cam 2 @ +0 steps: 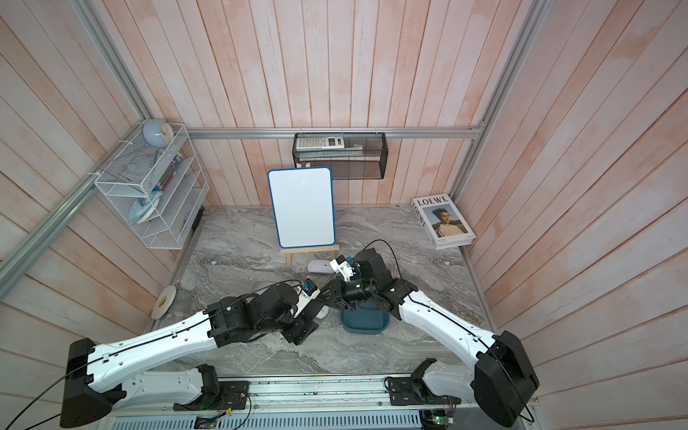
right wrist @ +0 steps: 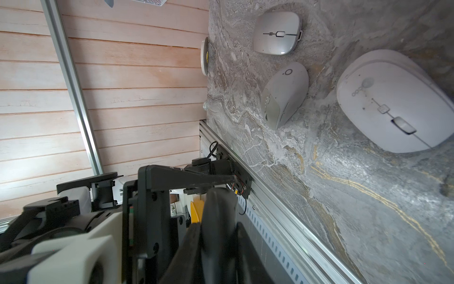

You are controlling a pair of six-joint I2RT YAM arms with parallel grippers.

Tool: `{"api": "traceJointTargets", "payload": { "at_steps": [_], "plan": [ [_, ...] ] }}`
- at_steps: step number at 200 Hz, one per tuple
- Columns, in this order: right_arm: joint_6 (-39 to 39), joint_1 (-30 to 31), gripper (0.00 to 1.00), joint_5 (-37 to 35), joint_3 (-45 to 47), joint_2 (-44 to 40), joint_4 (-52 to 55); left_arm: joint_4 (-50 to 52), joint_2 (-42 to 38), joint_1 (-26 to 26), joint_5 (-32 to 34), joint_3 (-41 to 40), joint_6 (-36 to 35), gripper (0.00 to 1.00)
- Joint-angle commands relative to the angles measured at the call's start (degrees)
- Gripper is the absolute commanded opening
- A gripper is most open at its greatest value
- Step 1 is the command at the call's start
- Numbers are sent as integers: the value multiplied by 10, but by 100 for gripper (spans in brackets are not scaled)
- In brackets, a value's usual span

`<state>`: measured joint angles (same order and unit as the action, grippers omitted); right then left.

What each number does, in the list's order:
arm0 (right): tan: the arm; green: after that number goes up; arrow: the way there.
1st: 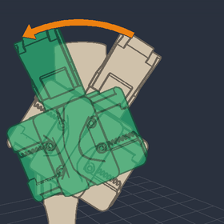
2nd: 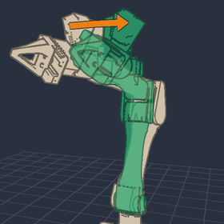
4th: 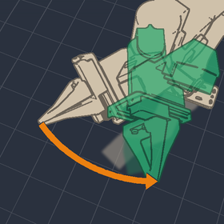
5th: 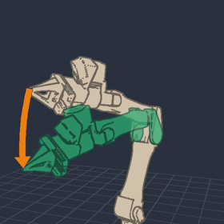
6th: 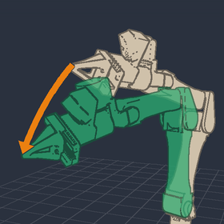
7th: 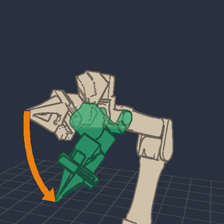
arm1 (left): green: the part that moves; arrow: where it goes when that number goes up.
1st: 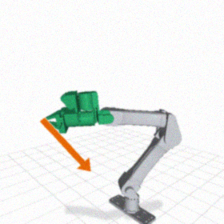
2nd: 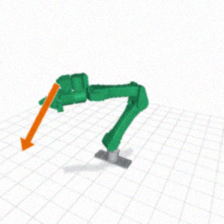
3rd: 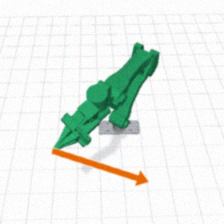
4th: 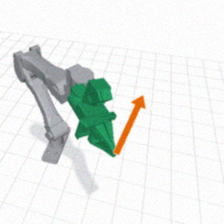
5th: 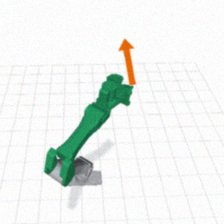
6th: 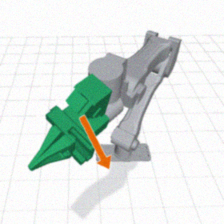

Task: Put the mouse in the storage box
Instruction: Pick up the mouse from the center of the board, then place the mouse in the storage box.

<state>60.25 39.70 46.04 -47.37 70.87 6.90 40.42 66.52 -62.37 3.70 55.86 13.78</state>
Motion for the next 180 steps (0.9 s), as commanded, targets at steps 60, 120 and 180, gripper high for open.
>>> {"api": "traceJointTargets", "payload": {
  "at_steps": [60, 120, 180],
  "plan": [
    [-38, -192, 12, -35, -4, 8, -21, -14, -95, 5, 76, -43, 39, 86],
    [-126, -345, 12, -142, 48, -47, 50, -43, -155, 32, 84, -90, 58, 86],
    [-121, -298, 11, -220, 82, -7, -24, -37, -156, 37, 81, -97, 62, 86]
  ]
}}
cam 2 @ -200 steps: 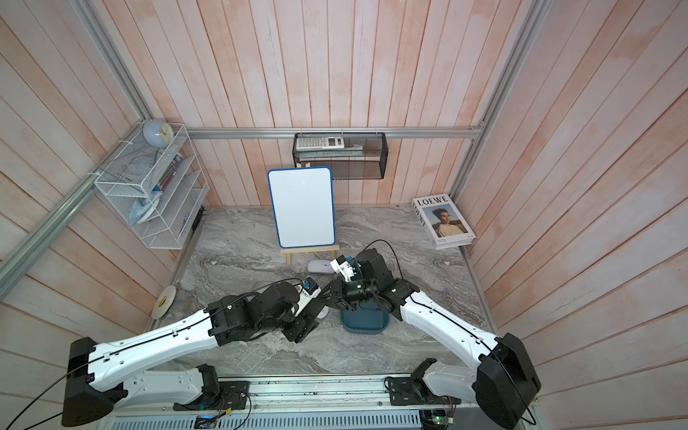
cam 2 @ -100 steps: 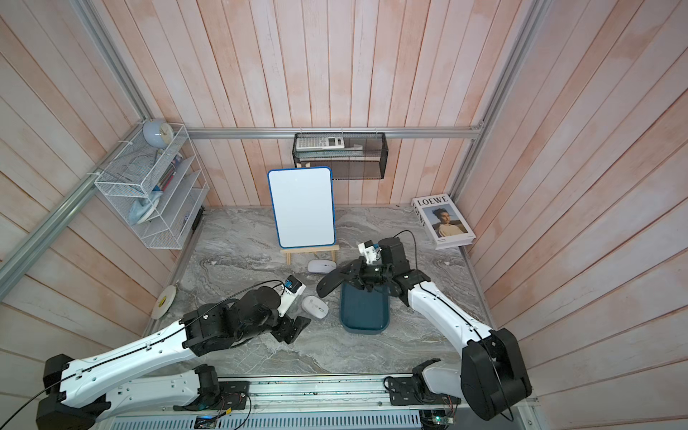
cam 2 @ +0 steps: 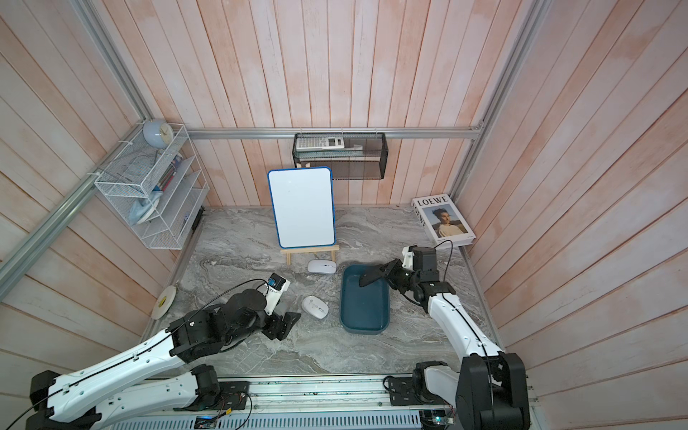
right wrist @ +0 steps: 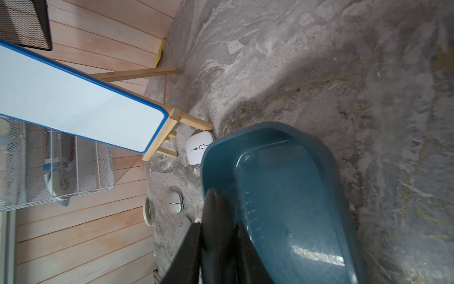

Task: Put the mouse in the storage box
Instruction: Place the mouse in the storage box.

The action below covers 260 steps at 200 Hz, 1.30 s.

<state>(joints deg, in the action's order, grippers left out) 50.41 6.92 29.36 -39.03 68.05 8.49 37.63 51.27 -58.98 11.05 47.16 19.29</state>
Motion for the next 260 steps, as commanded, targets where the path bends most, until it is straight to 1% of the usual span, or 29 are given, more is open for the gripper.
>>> {"api": "traceJointTargets", "payload": {
  "at_steps": [1, 19, 50, 88, 126, 145, 165, 183, 229, 260],
  "plan": [
    [-24, 31, 11, -56, -1, 23, -40, -9, -3, 3, 7, -10, 7, 86],
    [-29, 54, 11, -89, 0, 43, -60, -9, -4, 2, 8, -11, 11, 86],
    [-15, 64, 11, -123, 16, 83, -113, -8, -11, 3, 18, -16, 20, 86],
    [-25, 76, 11, -126, 15, 130, -154, -9, -14, 3, 15, -26, 25, 86],
    [-31, 76, 12, -106, -1, 169, -153, -8, -5, 3, 15, -24, 23, 86],
    [-34, 76, 19, -102, -3, 183, -153, -10, -5, 3, 14, -26, 23, 86],
    [-37, 76, 21, -100, -6, 191, -152, -13, -4, 3, 6, -28, 23, 86],
    [-41, 76, 26, -102, -9, 192, -144, -15, -3, 3, 2, -29, 23, 86],
    [-49, 76, 30, -110, -7, 175, -116, -14, 11, 3, -1, -30, 25, 86],
    [-52, 75, 41, -118, -3, 155, -94, -14, 17, 3, -2, -29, 23, 86]
  ]
}}
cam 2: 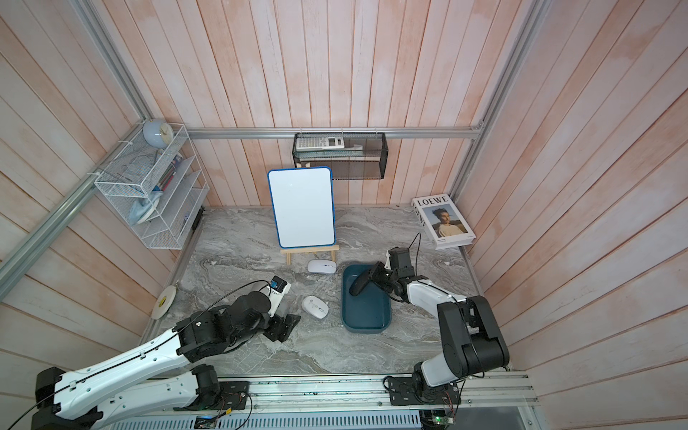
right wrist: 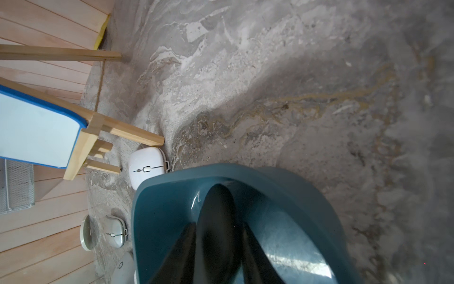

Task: Put the mouse in the storage box
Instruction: Place the mouse in the storage box, then pick up the mouse from the center of the board.

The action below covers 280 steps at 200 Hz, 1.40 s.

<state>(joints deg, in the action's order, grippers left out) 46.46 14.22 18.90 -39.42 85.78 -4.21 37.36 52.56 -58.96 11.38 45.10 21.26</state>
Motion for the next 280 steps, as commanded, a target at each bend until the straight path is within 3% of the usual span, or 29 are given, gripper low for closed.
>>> {"api": "traceJointTargets", "payload": {
  "at_steps": [1, 33, 81, 98, 127, 140, 170, 214, 280],
  "plan": [
    [-13, 2, 42, -13, 1, -22, 33, -12, 4, 2, -5, -9, 4, 86],
    [-26, 0, 50, -23, -4, -37, 55, -10, 3, 3, -5, -9, 4, 86],
    [-74, -1, 51, -37, -36, -85, 128, -18, 4, 4, 36, -10, 24, 86],
    [-93, -1, 51, -29, -53, -108, 162, -20, 18, 19, 51, -14, 49, 92],
    [-116, -2, 52, -28, -70, -159, 209, -5, 62, 162, 14, -27, 131, 93],
    [-121, -2, 54, -29, -68, -183, 219, -11, 76, 189, 10, -38, 157, 93],
    [-98, -1, 58, -39, -40, -238, 201, -6, 108, 188, 51, -46, 186, 100],
    [-86, -2, 61, -32, -30, -258, 199, 6, 228, 185, 69, -18, 163, 100],
    [-95, -2, 62, -31, -33, -248, 197, -61, 309, 165, 44, -41, 152, 100]
  ]
}}
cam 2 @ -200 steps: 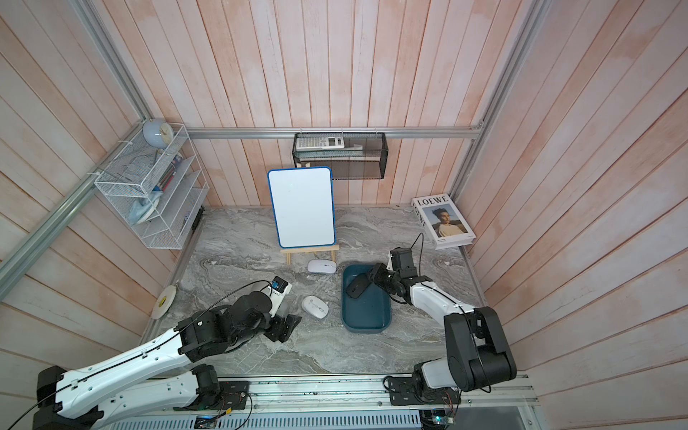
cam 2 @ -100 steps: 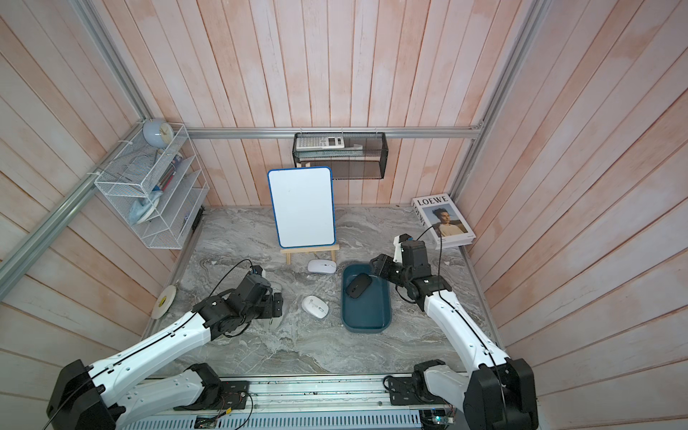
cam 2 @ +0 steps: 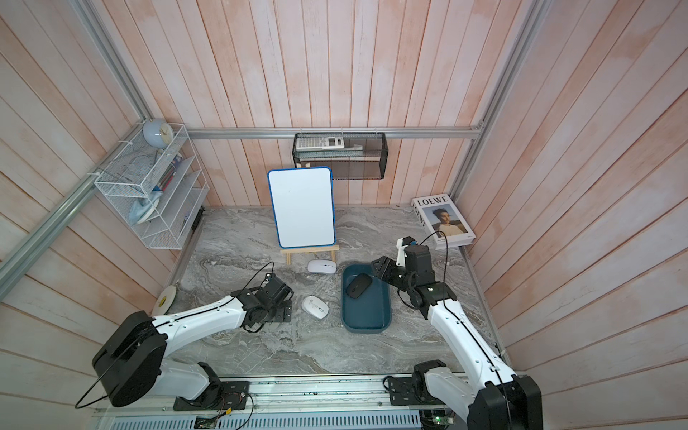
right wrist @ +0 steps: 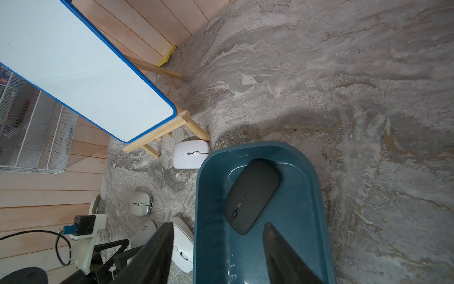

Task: Put the mouse in the storage box
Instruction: Pick up the mouse from the center of the board.

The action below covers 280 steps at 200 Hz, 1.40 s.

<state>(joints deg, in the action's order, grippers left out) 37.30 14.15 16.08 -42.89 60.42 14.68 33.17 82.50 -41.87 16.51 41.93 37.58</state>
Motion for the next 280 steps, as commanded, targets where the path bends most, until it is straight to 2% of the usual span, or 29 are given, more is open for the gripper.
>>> {"api": "traceJointTargets", "payload": {
  "at_steps": [1, 49, 94, 121, 140, 216, 255, 280],
  "plan": [
    [-4, -2, 62, -3, 1, 6, 8, -19, 10, -6, -9, -10, -12, 100],
    [-4, -2, 62, -2, -1, 14, 10, -59, 14, -1, -52, -44, -23, 100],
    [-2, -2, 62, 1, 0, 18, 10, -73, 30, 15, -77, -39, -30, 100],
    [-6, -3, 62, -2, -1, 14, 14, -85, 30, 16, -99, -48, -25, 91],
    [-5, -3, 62, -3, 3, 13, 11, -94, 21, 15, -109, -61, -18, 81],
    [6, -3, 62, 1, 11, 14, 3, -73, -31, 15, -114, -67, -28, 49],
    [23, -4, 62, 19, 10, 11, 7, -59, -95, 13, -129, -31, -68, 42],
    [49, 0, 62, 55, 9, 11, 2, -110, -147, 0, -166, -14, -99, 41]
  ]
}}
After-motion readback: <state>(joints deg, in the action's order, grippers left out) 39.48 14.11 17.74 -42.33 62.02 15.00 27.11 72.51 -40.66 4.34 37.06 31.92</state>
